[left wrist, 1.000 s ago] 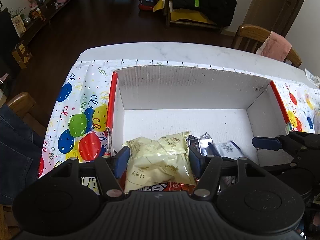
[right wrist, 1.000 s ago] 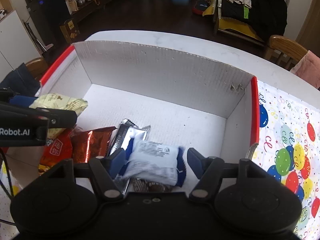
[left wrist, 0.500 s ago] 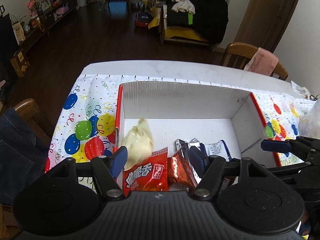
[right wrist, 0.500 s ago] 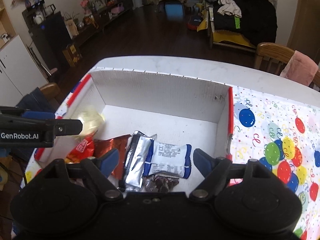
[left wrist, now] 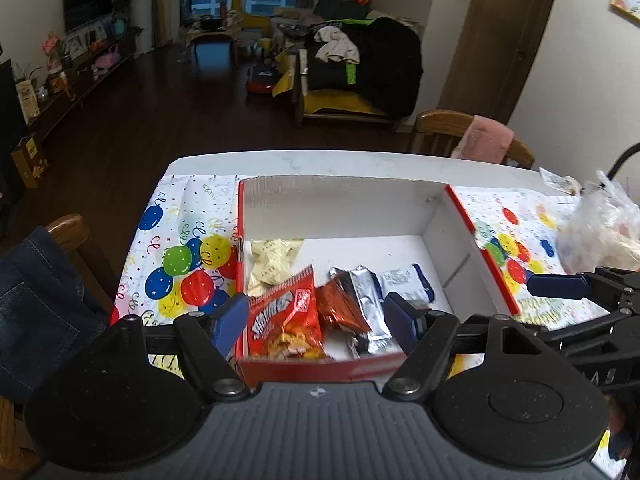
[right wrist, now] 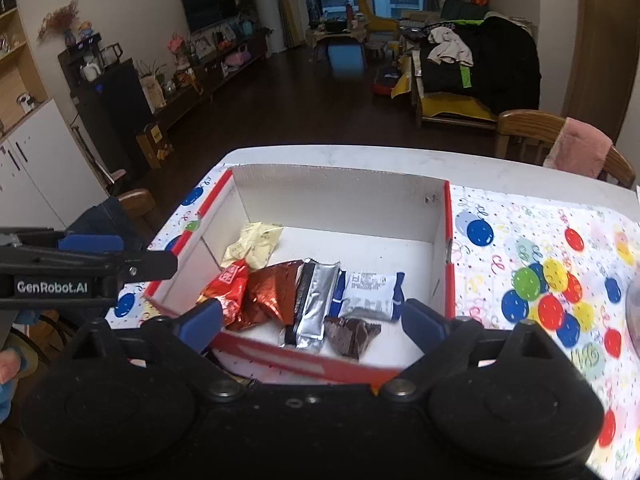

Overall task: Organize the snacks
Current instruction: 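Withdraw both tools from the box toward the remaining snacks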

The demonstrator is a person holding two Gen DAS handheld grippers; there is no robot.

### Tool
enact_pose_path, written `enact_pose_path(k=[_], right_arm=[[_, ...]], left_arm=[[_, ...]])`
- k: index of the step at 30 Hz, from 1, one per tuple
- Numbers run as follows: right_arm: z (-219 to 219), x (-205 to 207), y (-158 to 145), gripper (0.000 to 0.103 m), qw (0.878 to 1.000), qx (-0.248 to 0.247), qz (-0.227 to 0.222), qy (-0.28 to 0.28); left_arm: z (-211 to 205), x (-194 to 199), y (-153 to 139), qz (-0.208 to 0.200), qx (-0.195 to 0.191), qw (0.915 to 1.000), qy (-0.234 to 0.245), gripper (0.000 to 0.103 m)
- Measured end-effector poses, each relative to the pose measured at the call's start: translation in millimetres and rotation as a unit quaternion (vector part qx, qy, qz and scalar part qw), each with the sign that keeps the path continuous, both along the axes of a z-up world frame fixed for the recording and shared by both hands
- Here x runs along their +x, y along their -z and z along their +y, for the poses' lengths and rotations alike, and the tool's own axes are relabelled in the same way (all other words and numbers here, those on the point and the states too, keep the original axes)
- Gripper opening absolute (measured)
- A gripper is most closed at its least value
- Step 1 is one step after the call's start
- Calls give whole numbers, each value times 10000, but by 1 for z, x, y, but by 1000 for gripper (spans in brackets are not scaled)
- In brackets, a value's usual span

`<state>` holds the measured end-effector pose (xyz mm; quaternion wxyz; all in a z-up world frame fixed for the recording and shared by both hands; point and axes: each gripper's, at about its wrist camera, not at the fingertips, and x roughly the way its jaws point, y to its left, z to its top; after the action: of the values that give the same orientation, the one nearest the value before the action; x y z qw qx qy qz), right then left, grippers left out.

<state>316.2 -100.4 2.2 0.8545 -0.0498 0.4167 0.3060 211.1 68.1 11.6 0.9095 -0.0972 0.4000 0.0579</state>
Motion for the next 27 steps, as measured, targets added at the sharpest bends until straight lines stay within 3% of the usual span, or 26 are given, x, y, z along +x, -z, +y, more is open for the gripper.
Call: enact_pose_path(k=[10,15,24,27], right_arm=[[-27,-38,3,96,9994,122,58,305],[-40,-49,7,103,9992,34,-2,401],[-70,-45,38,103,9980,-187,229,558],[-80,-46,52,103,9989,-349,175,276]], left_arm=[[-10,-41,0,-118,-63,9997,194,79],[-18,-51,8,-153,-29,9997,173,82],[-41,-51,33,-56,-96,9999,-10,84],[-47,-48,43,87,-136,9997,-158,84]])
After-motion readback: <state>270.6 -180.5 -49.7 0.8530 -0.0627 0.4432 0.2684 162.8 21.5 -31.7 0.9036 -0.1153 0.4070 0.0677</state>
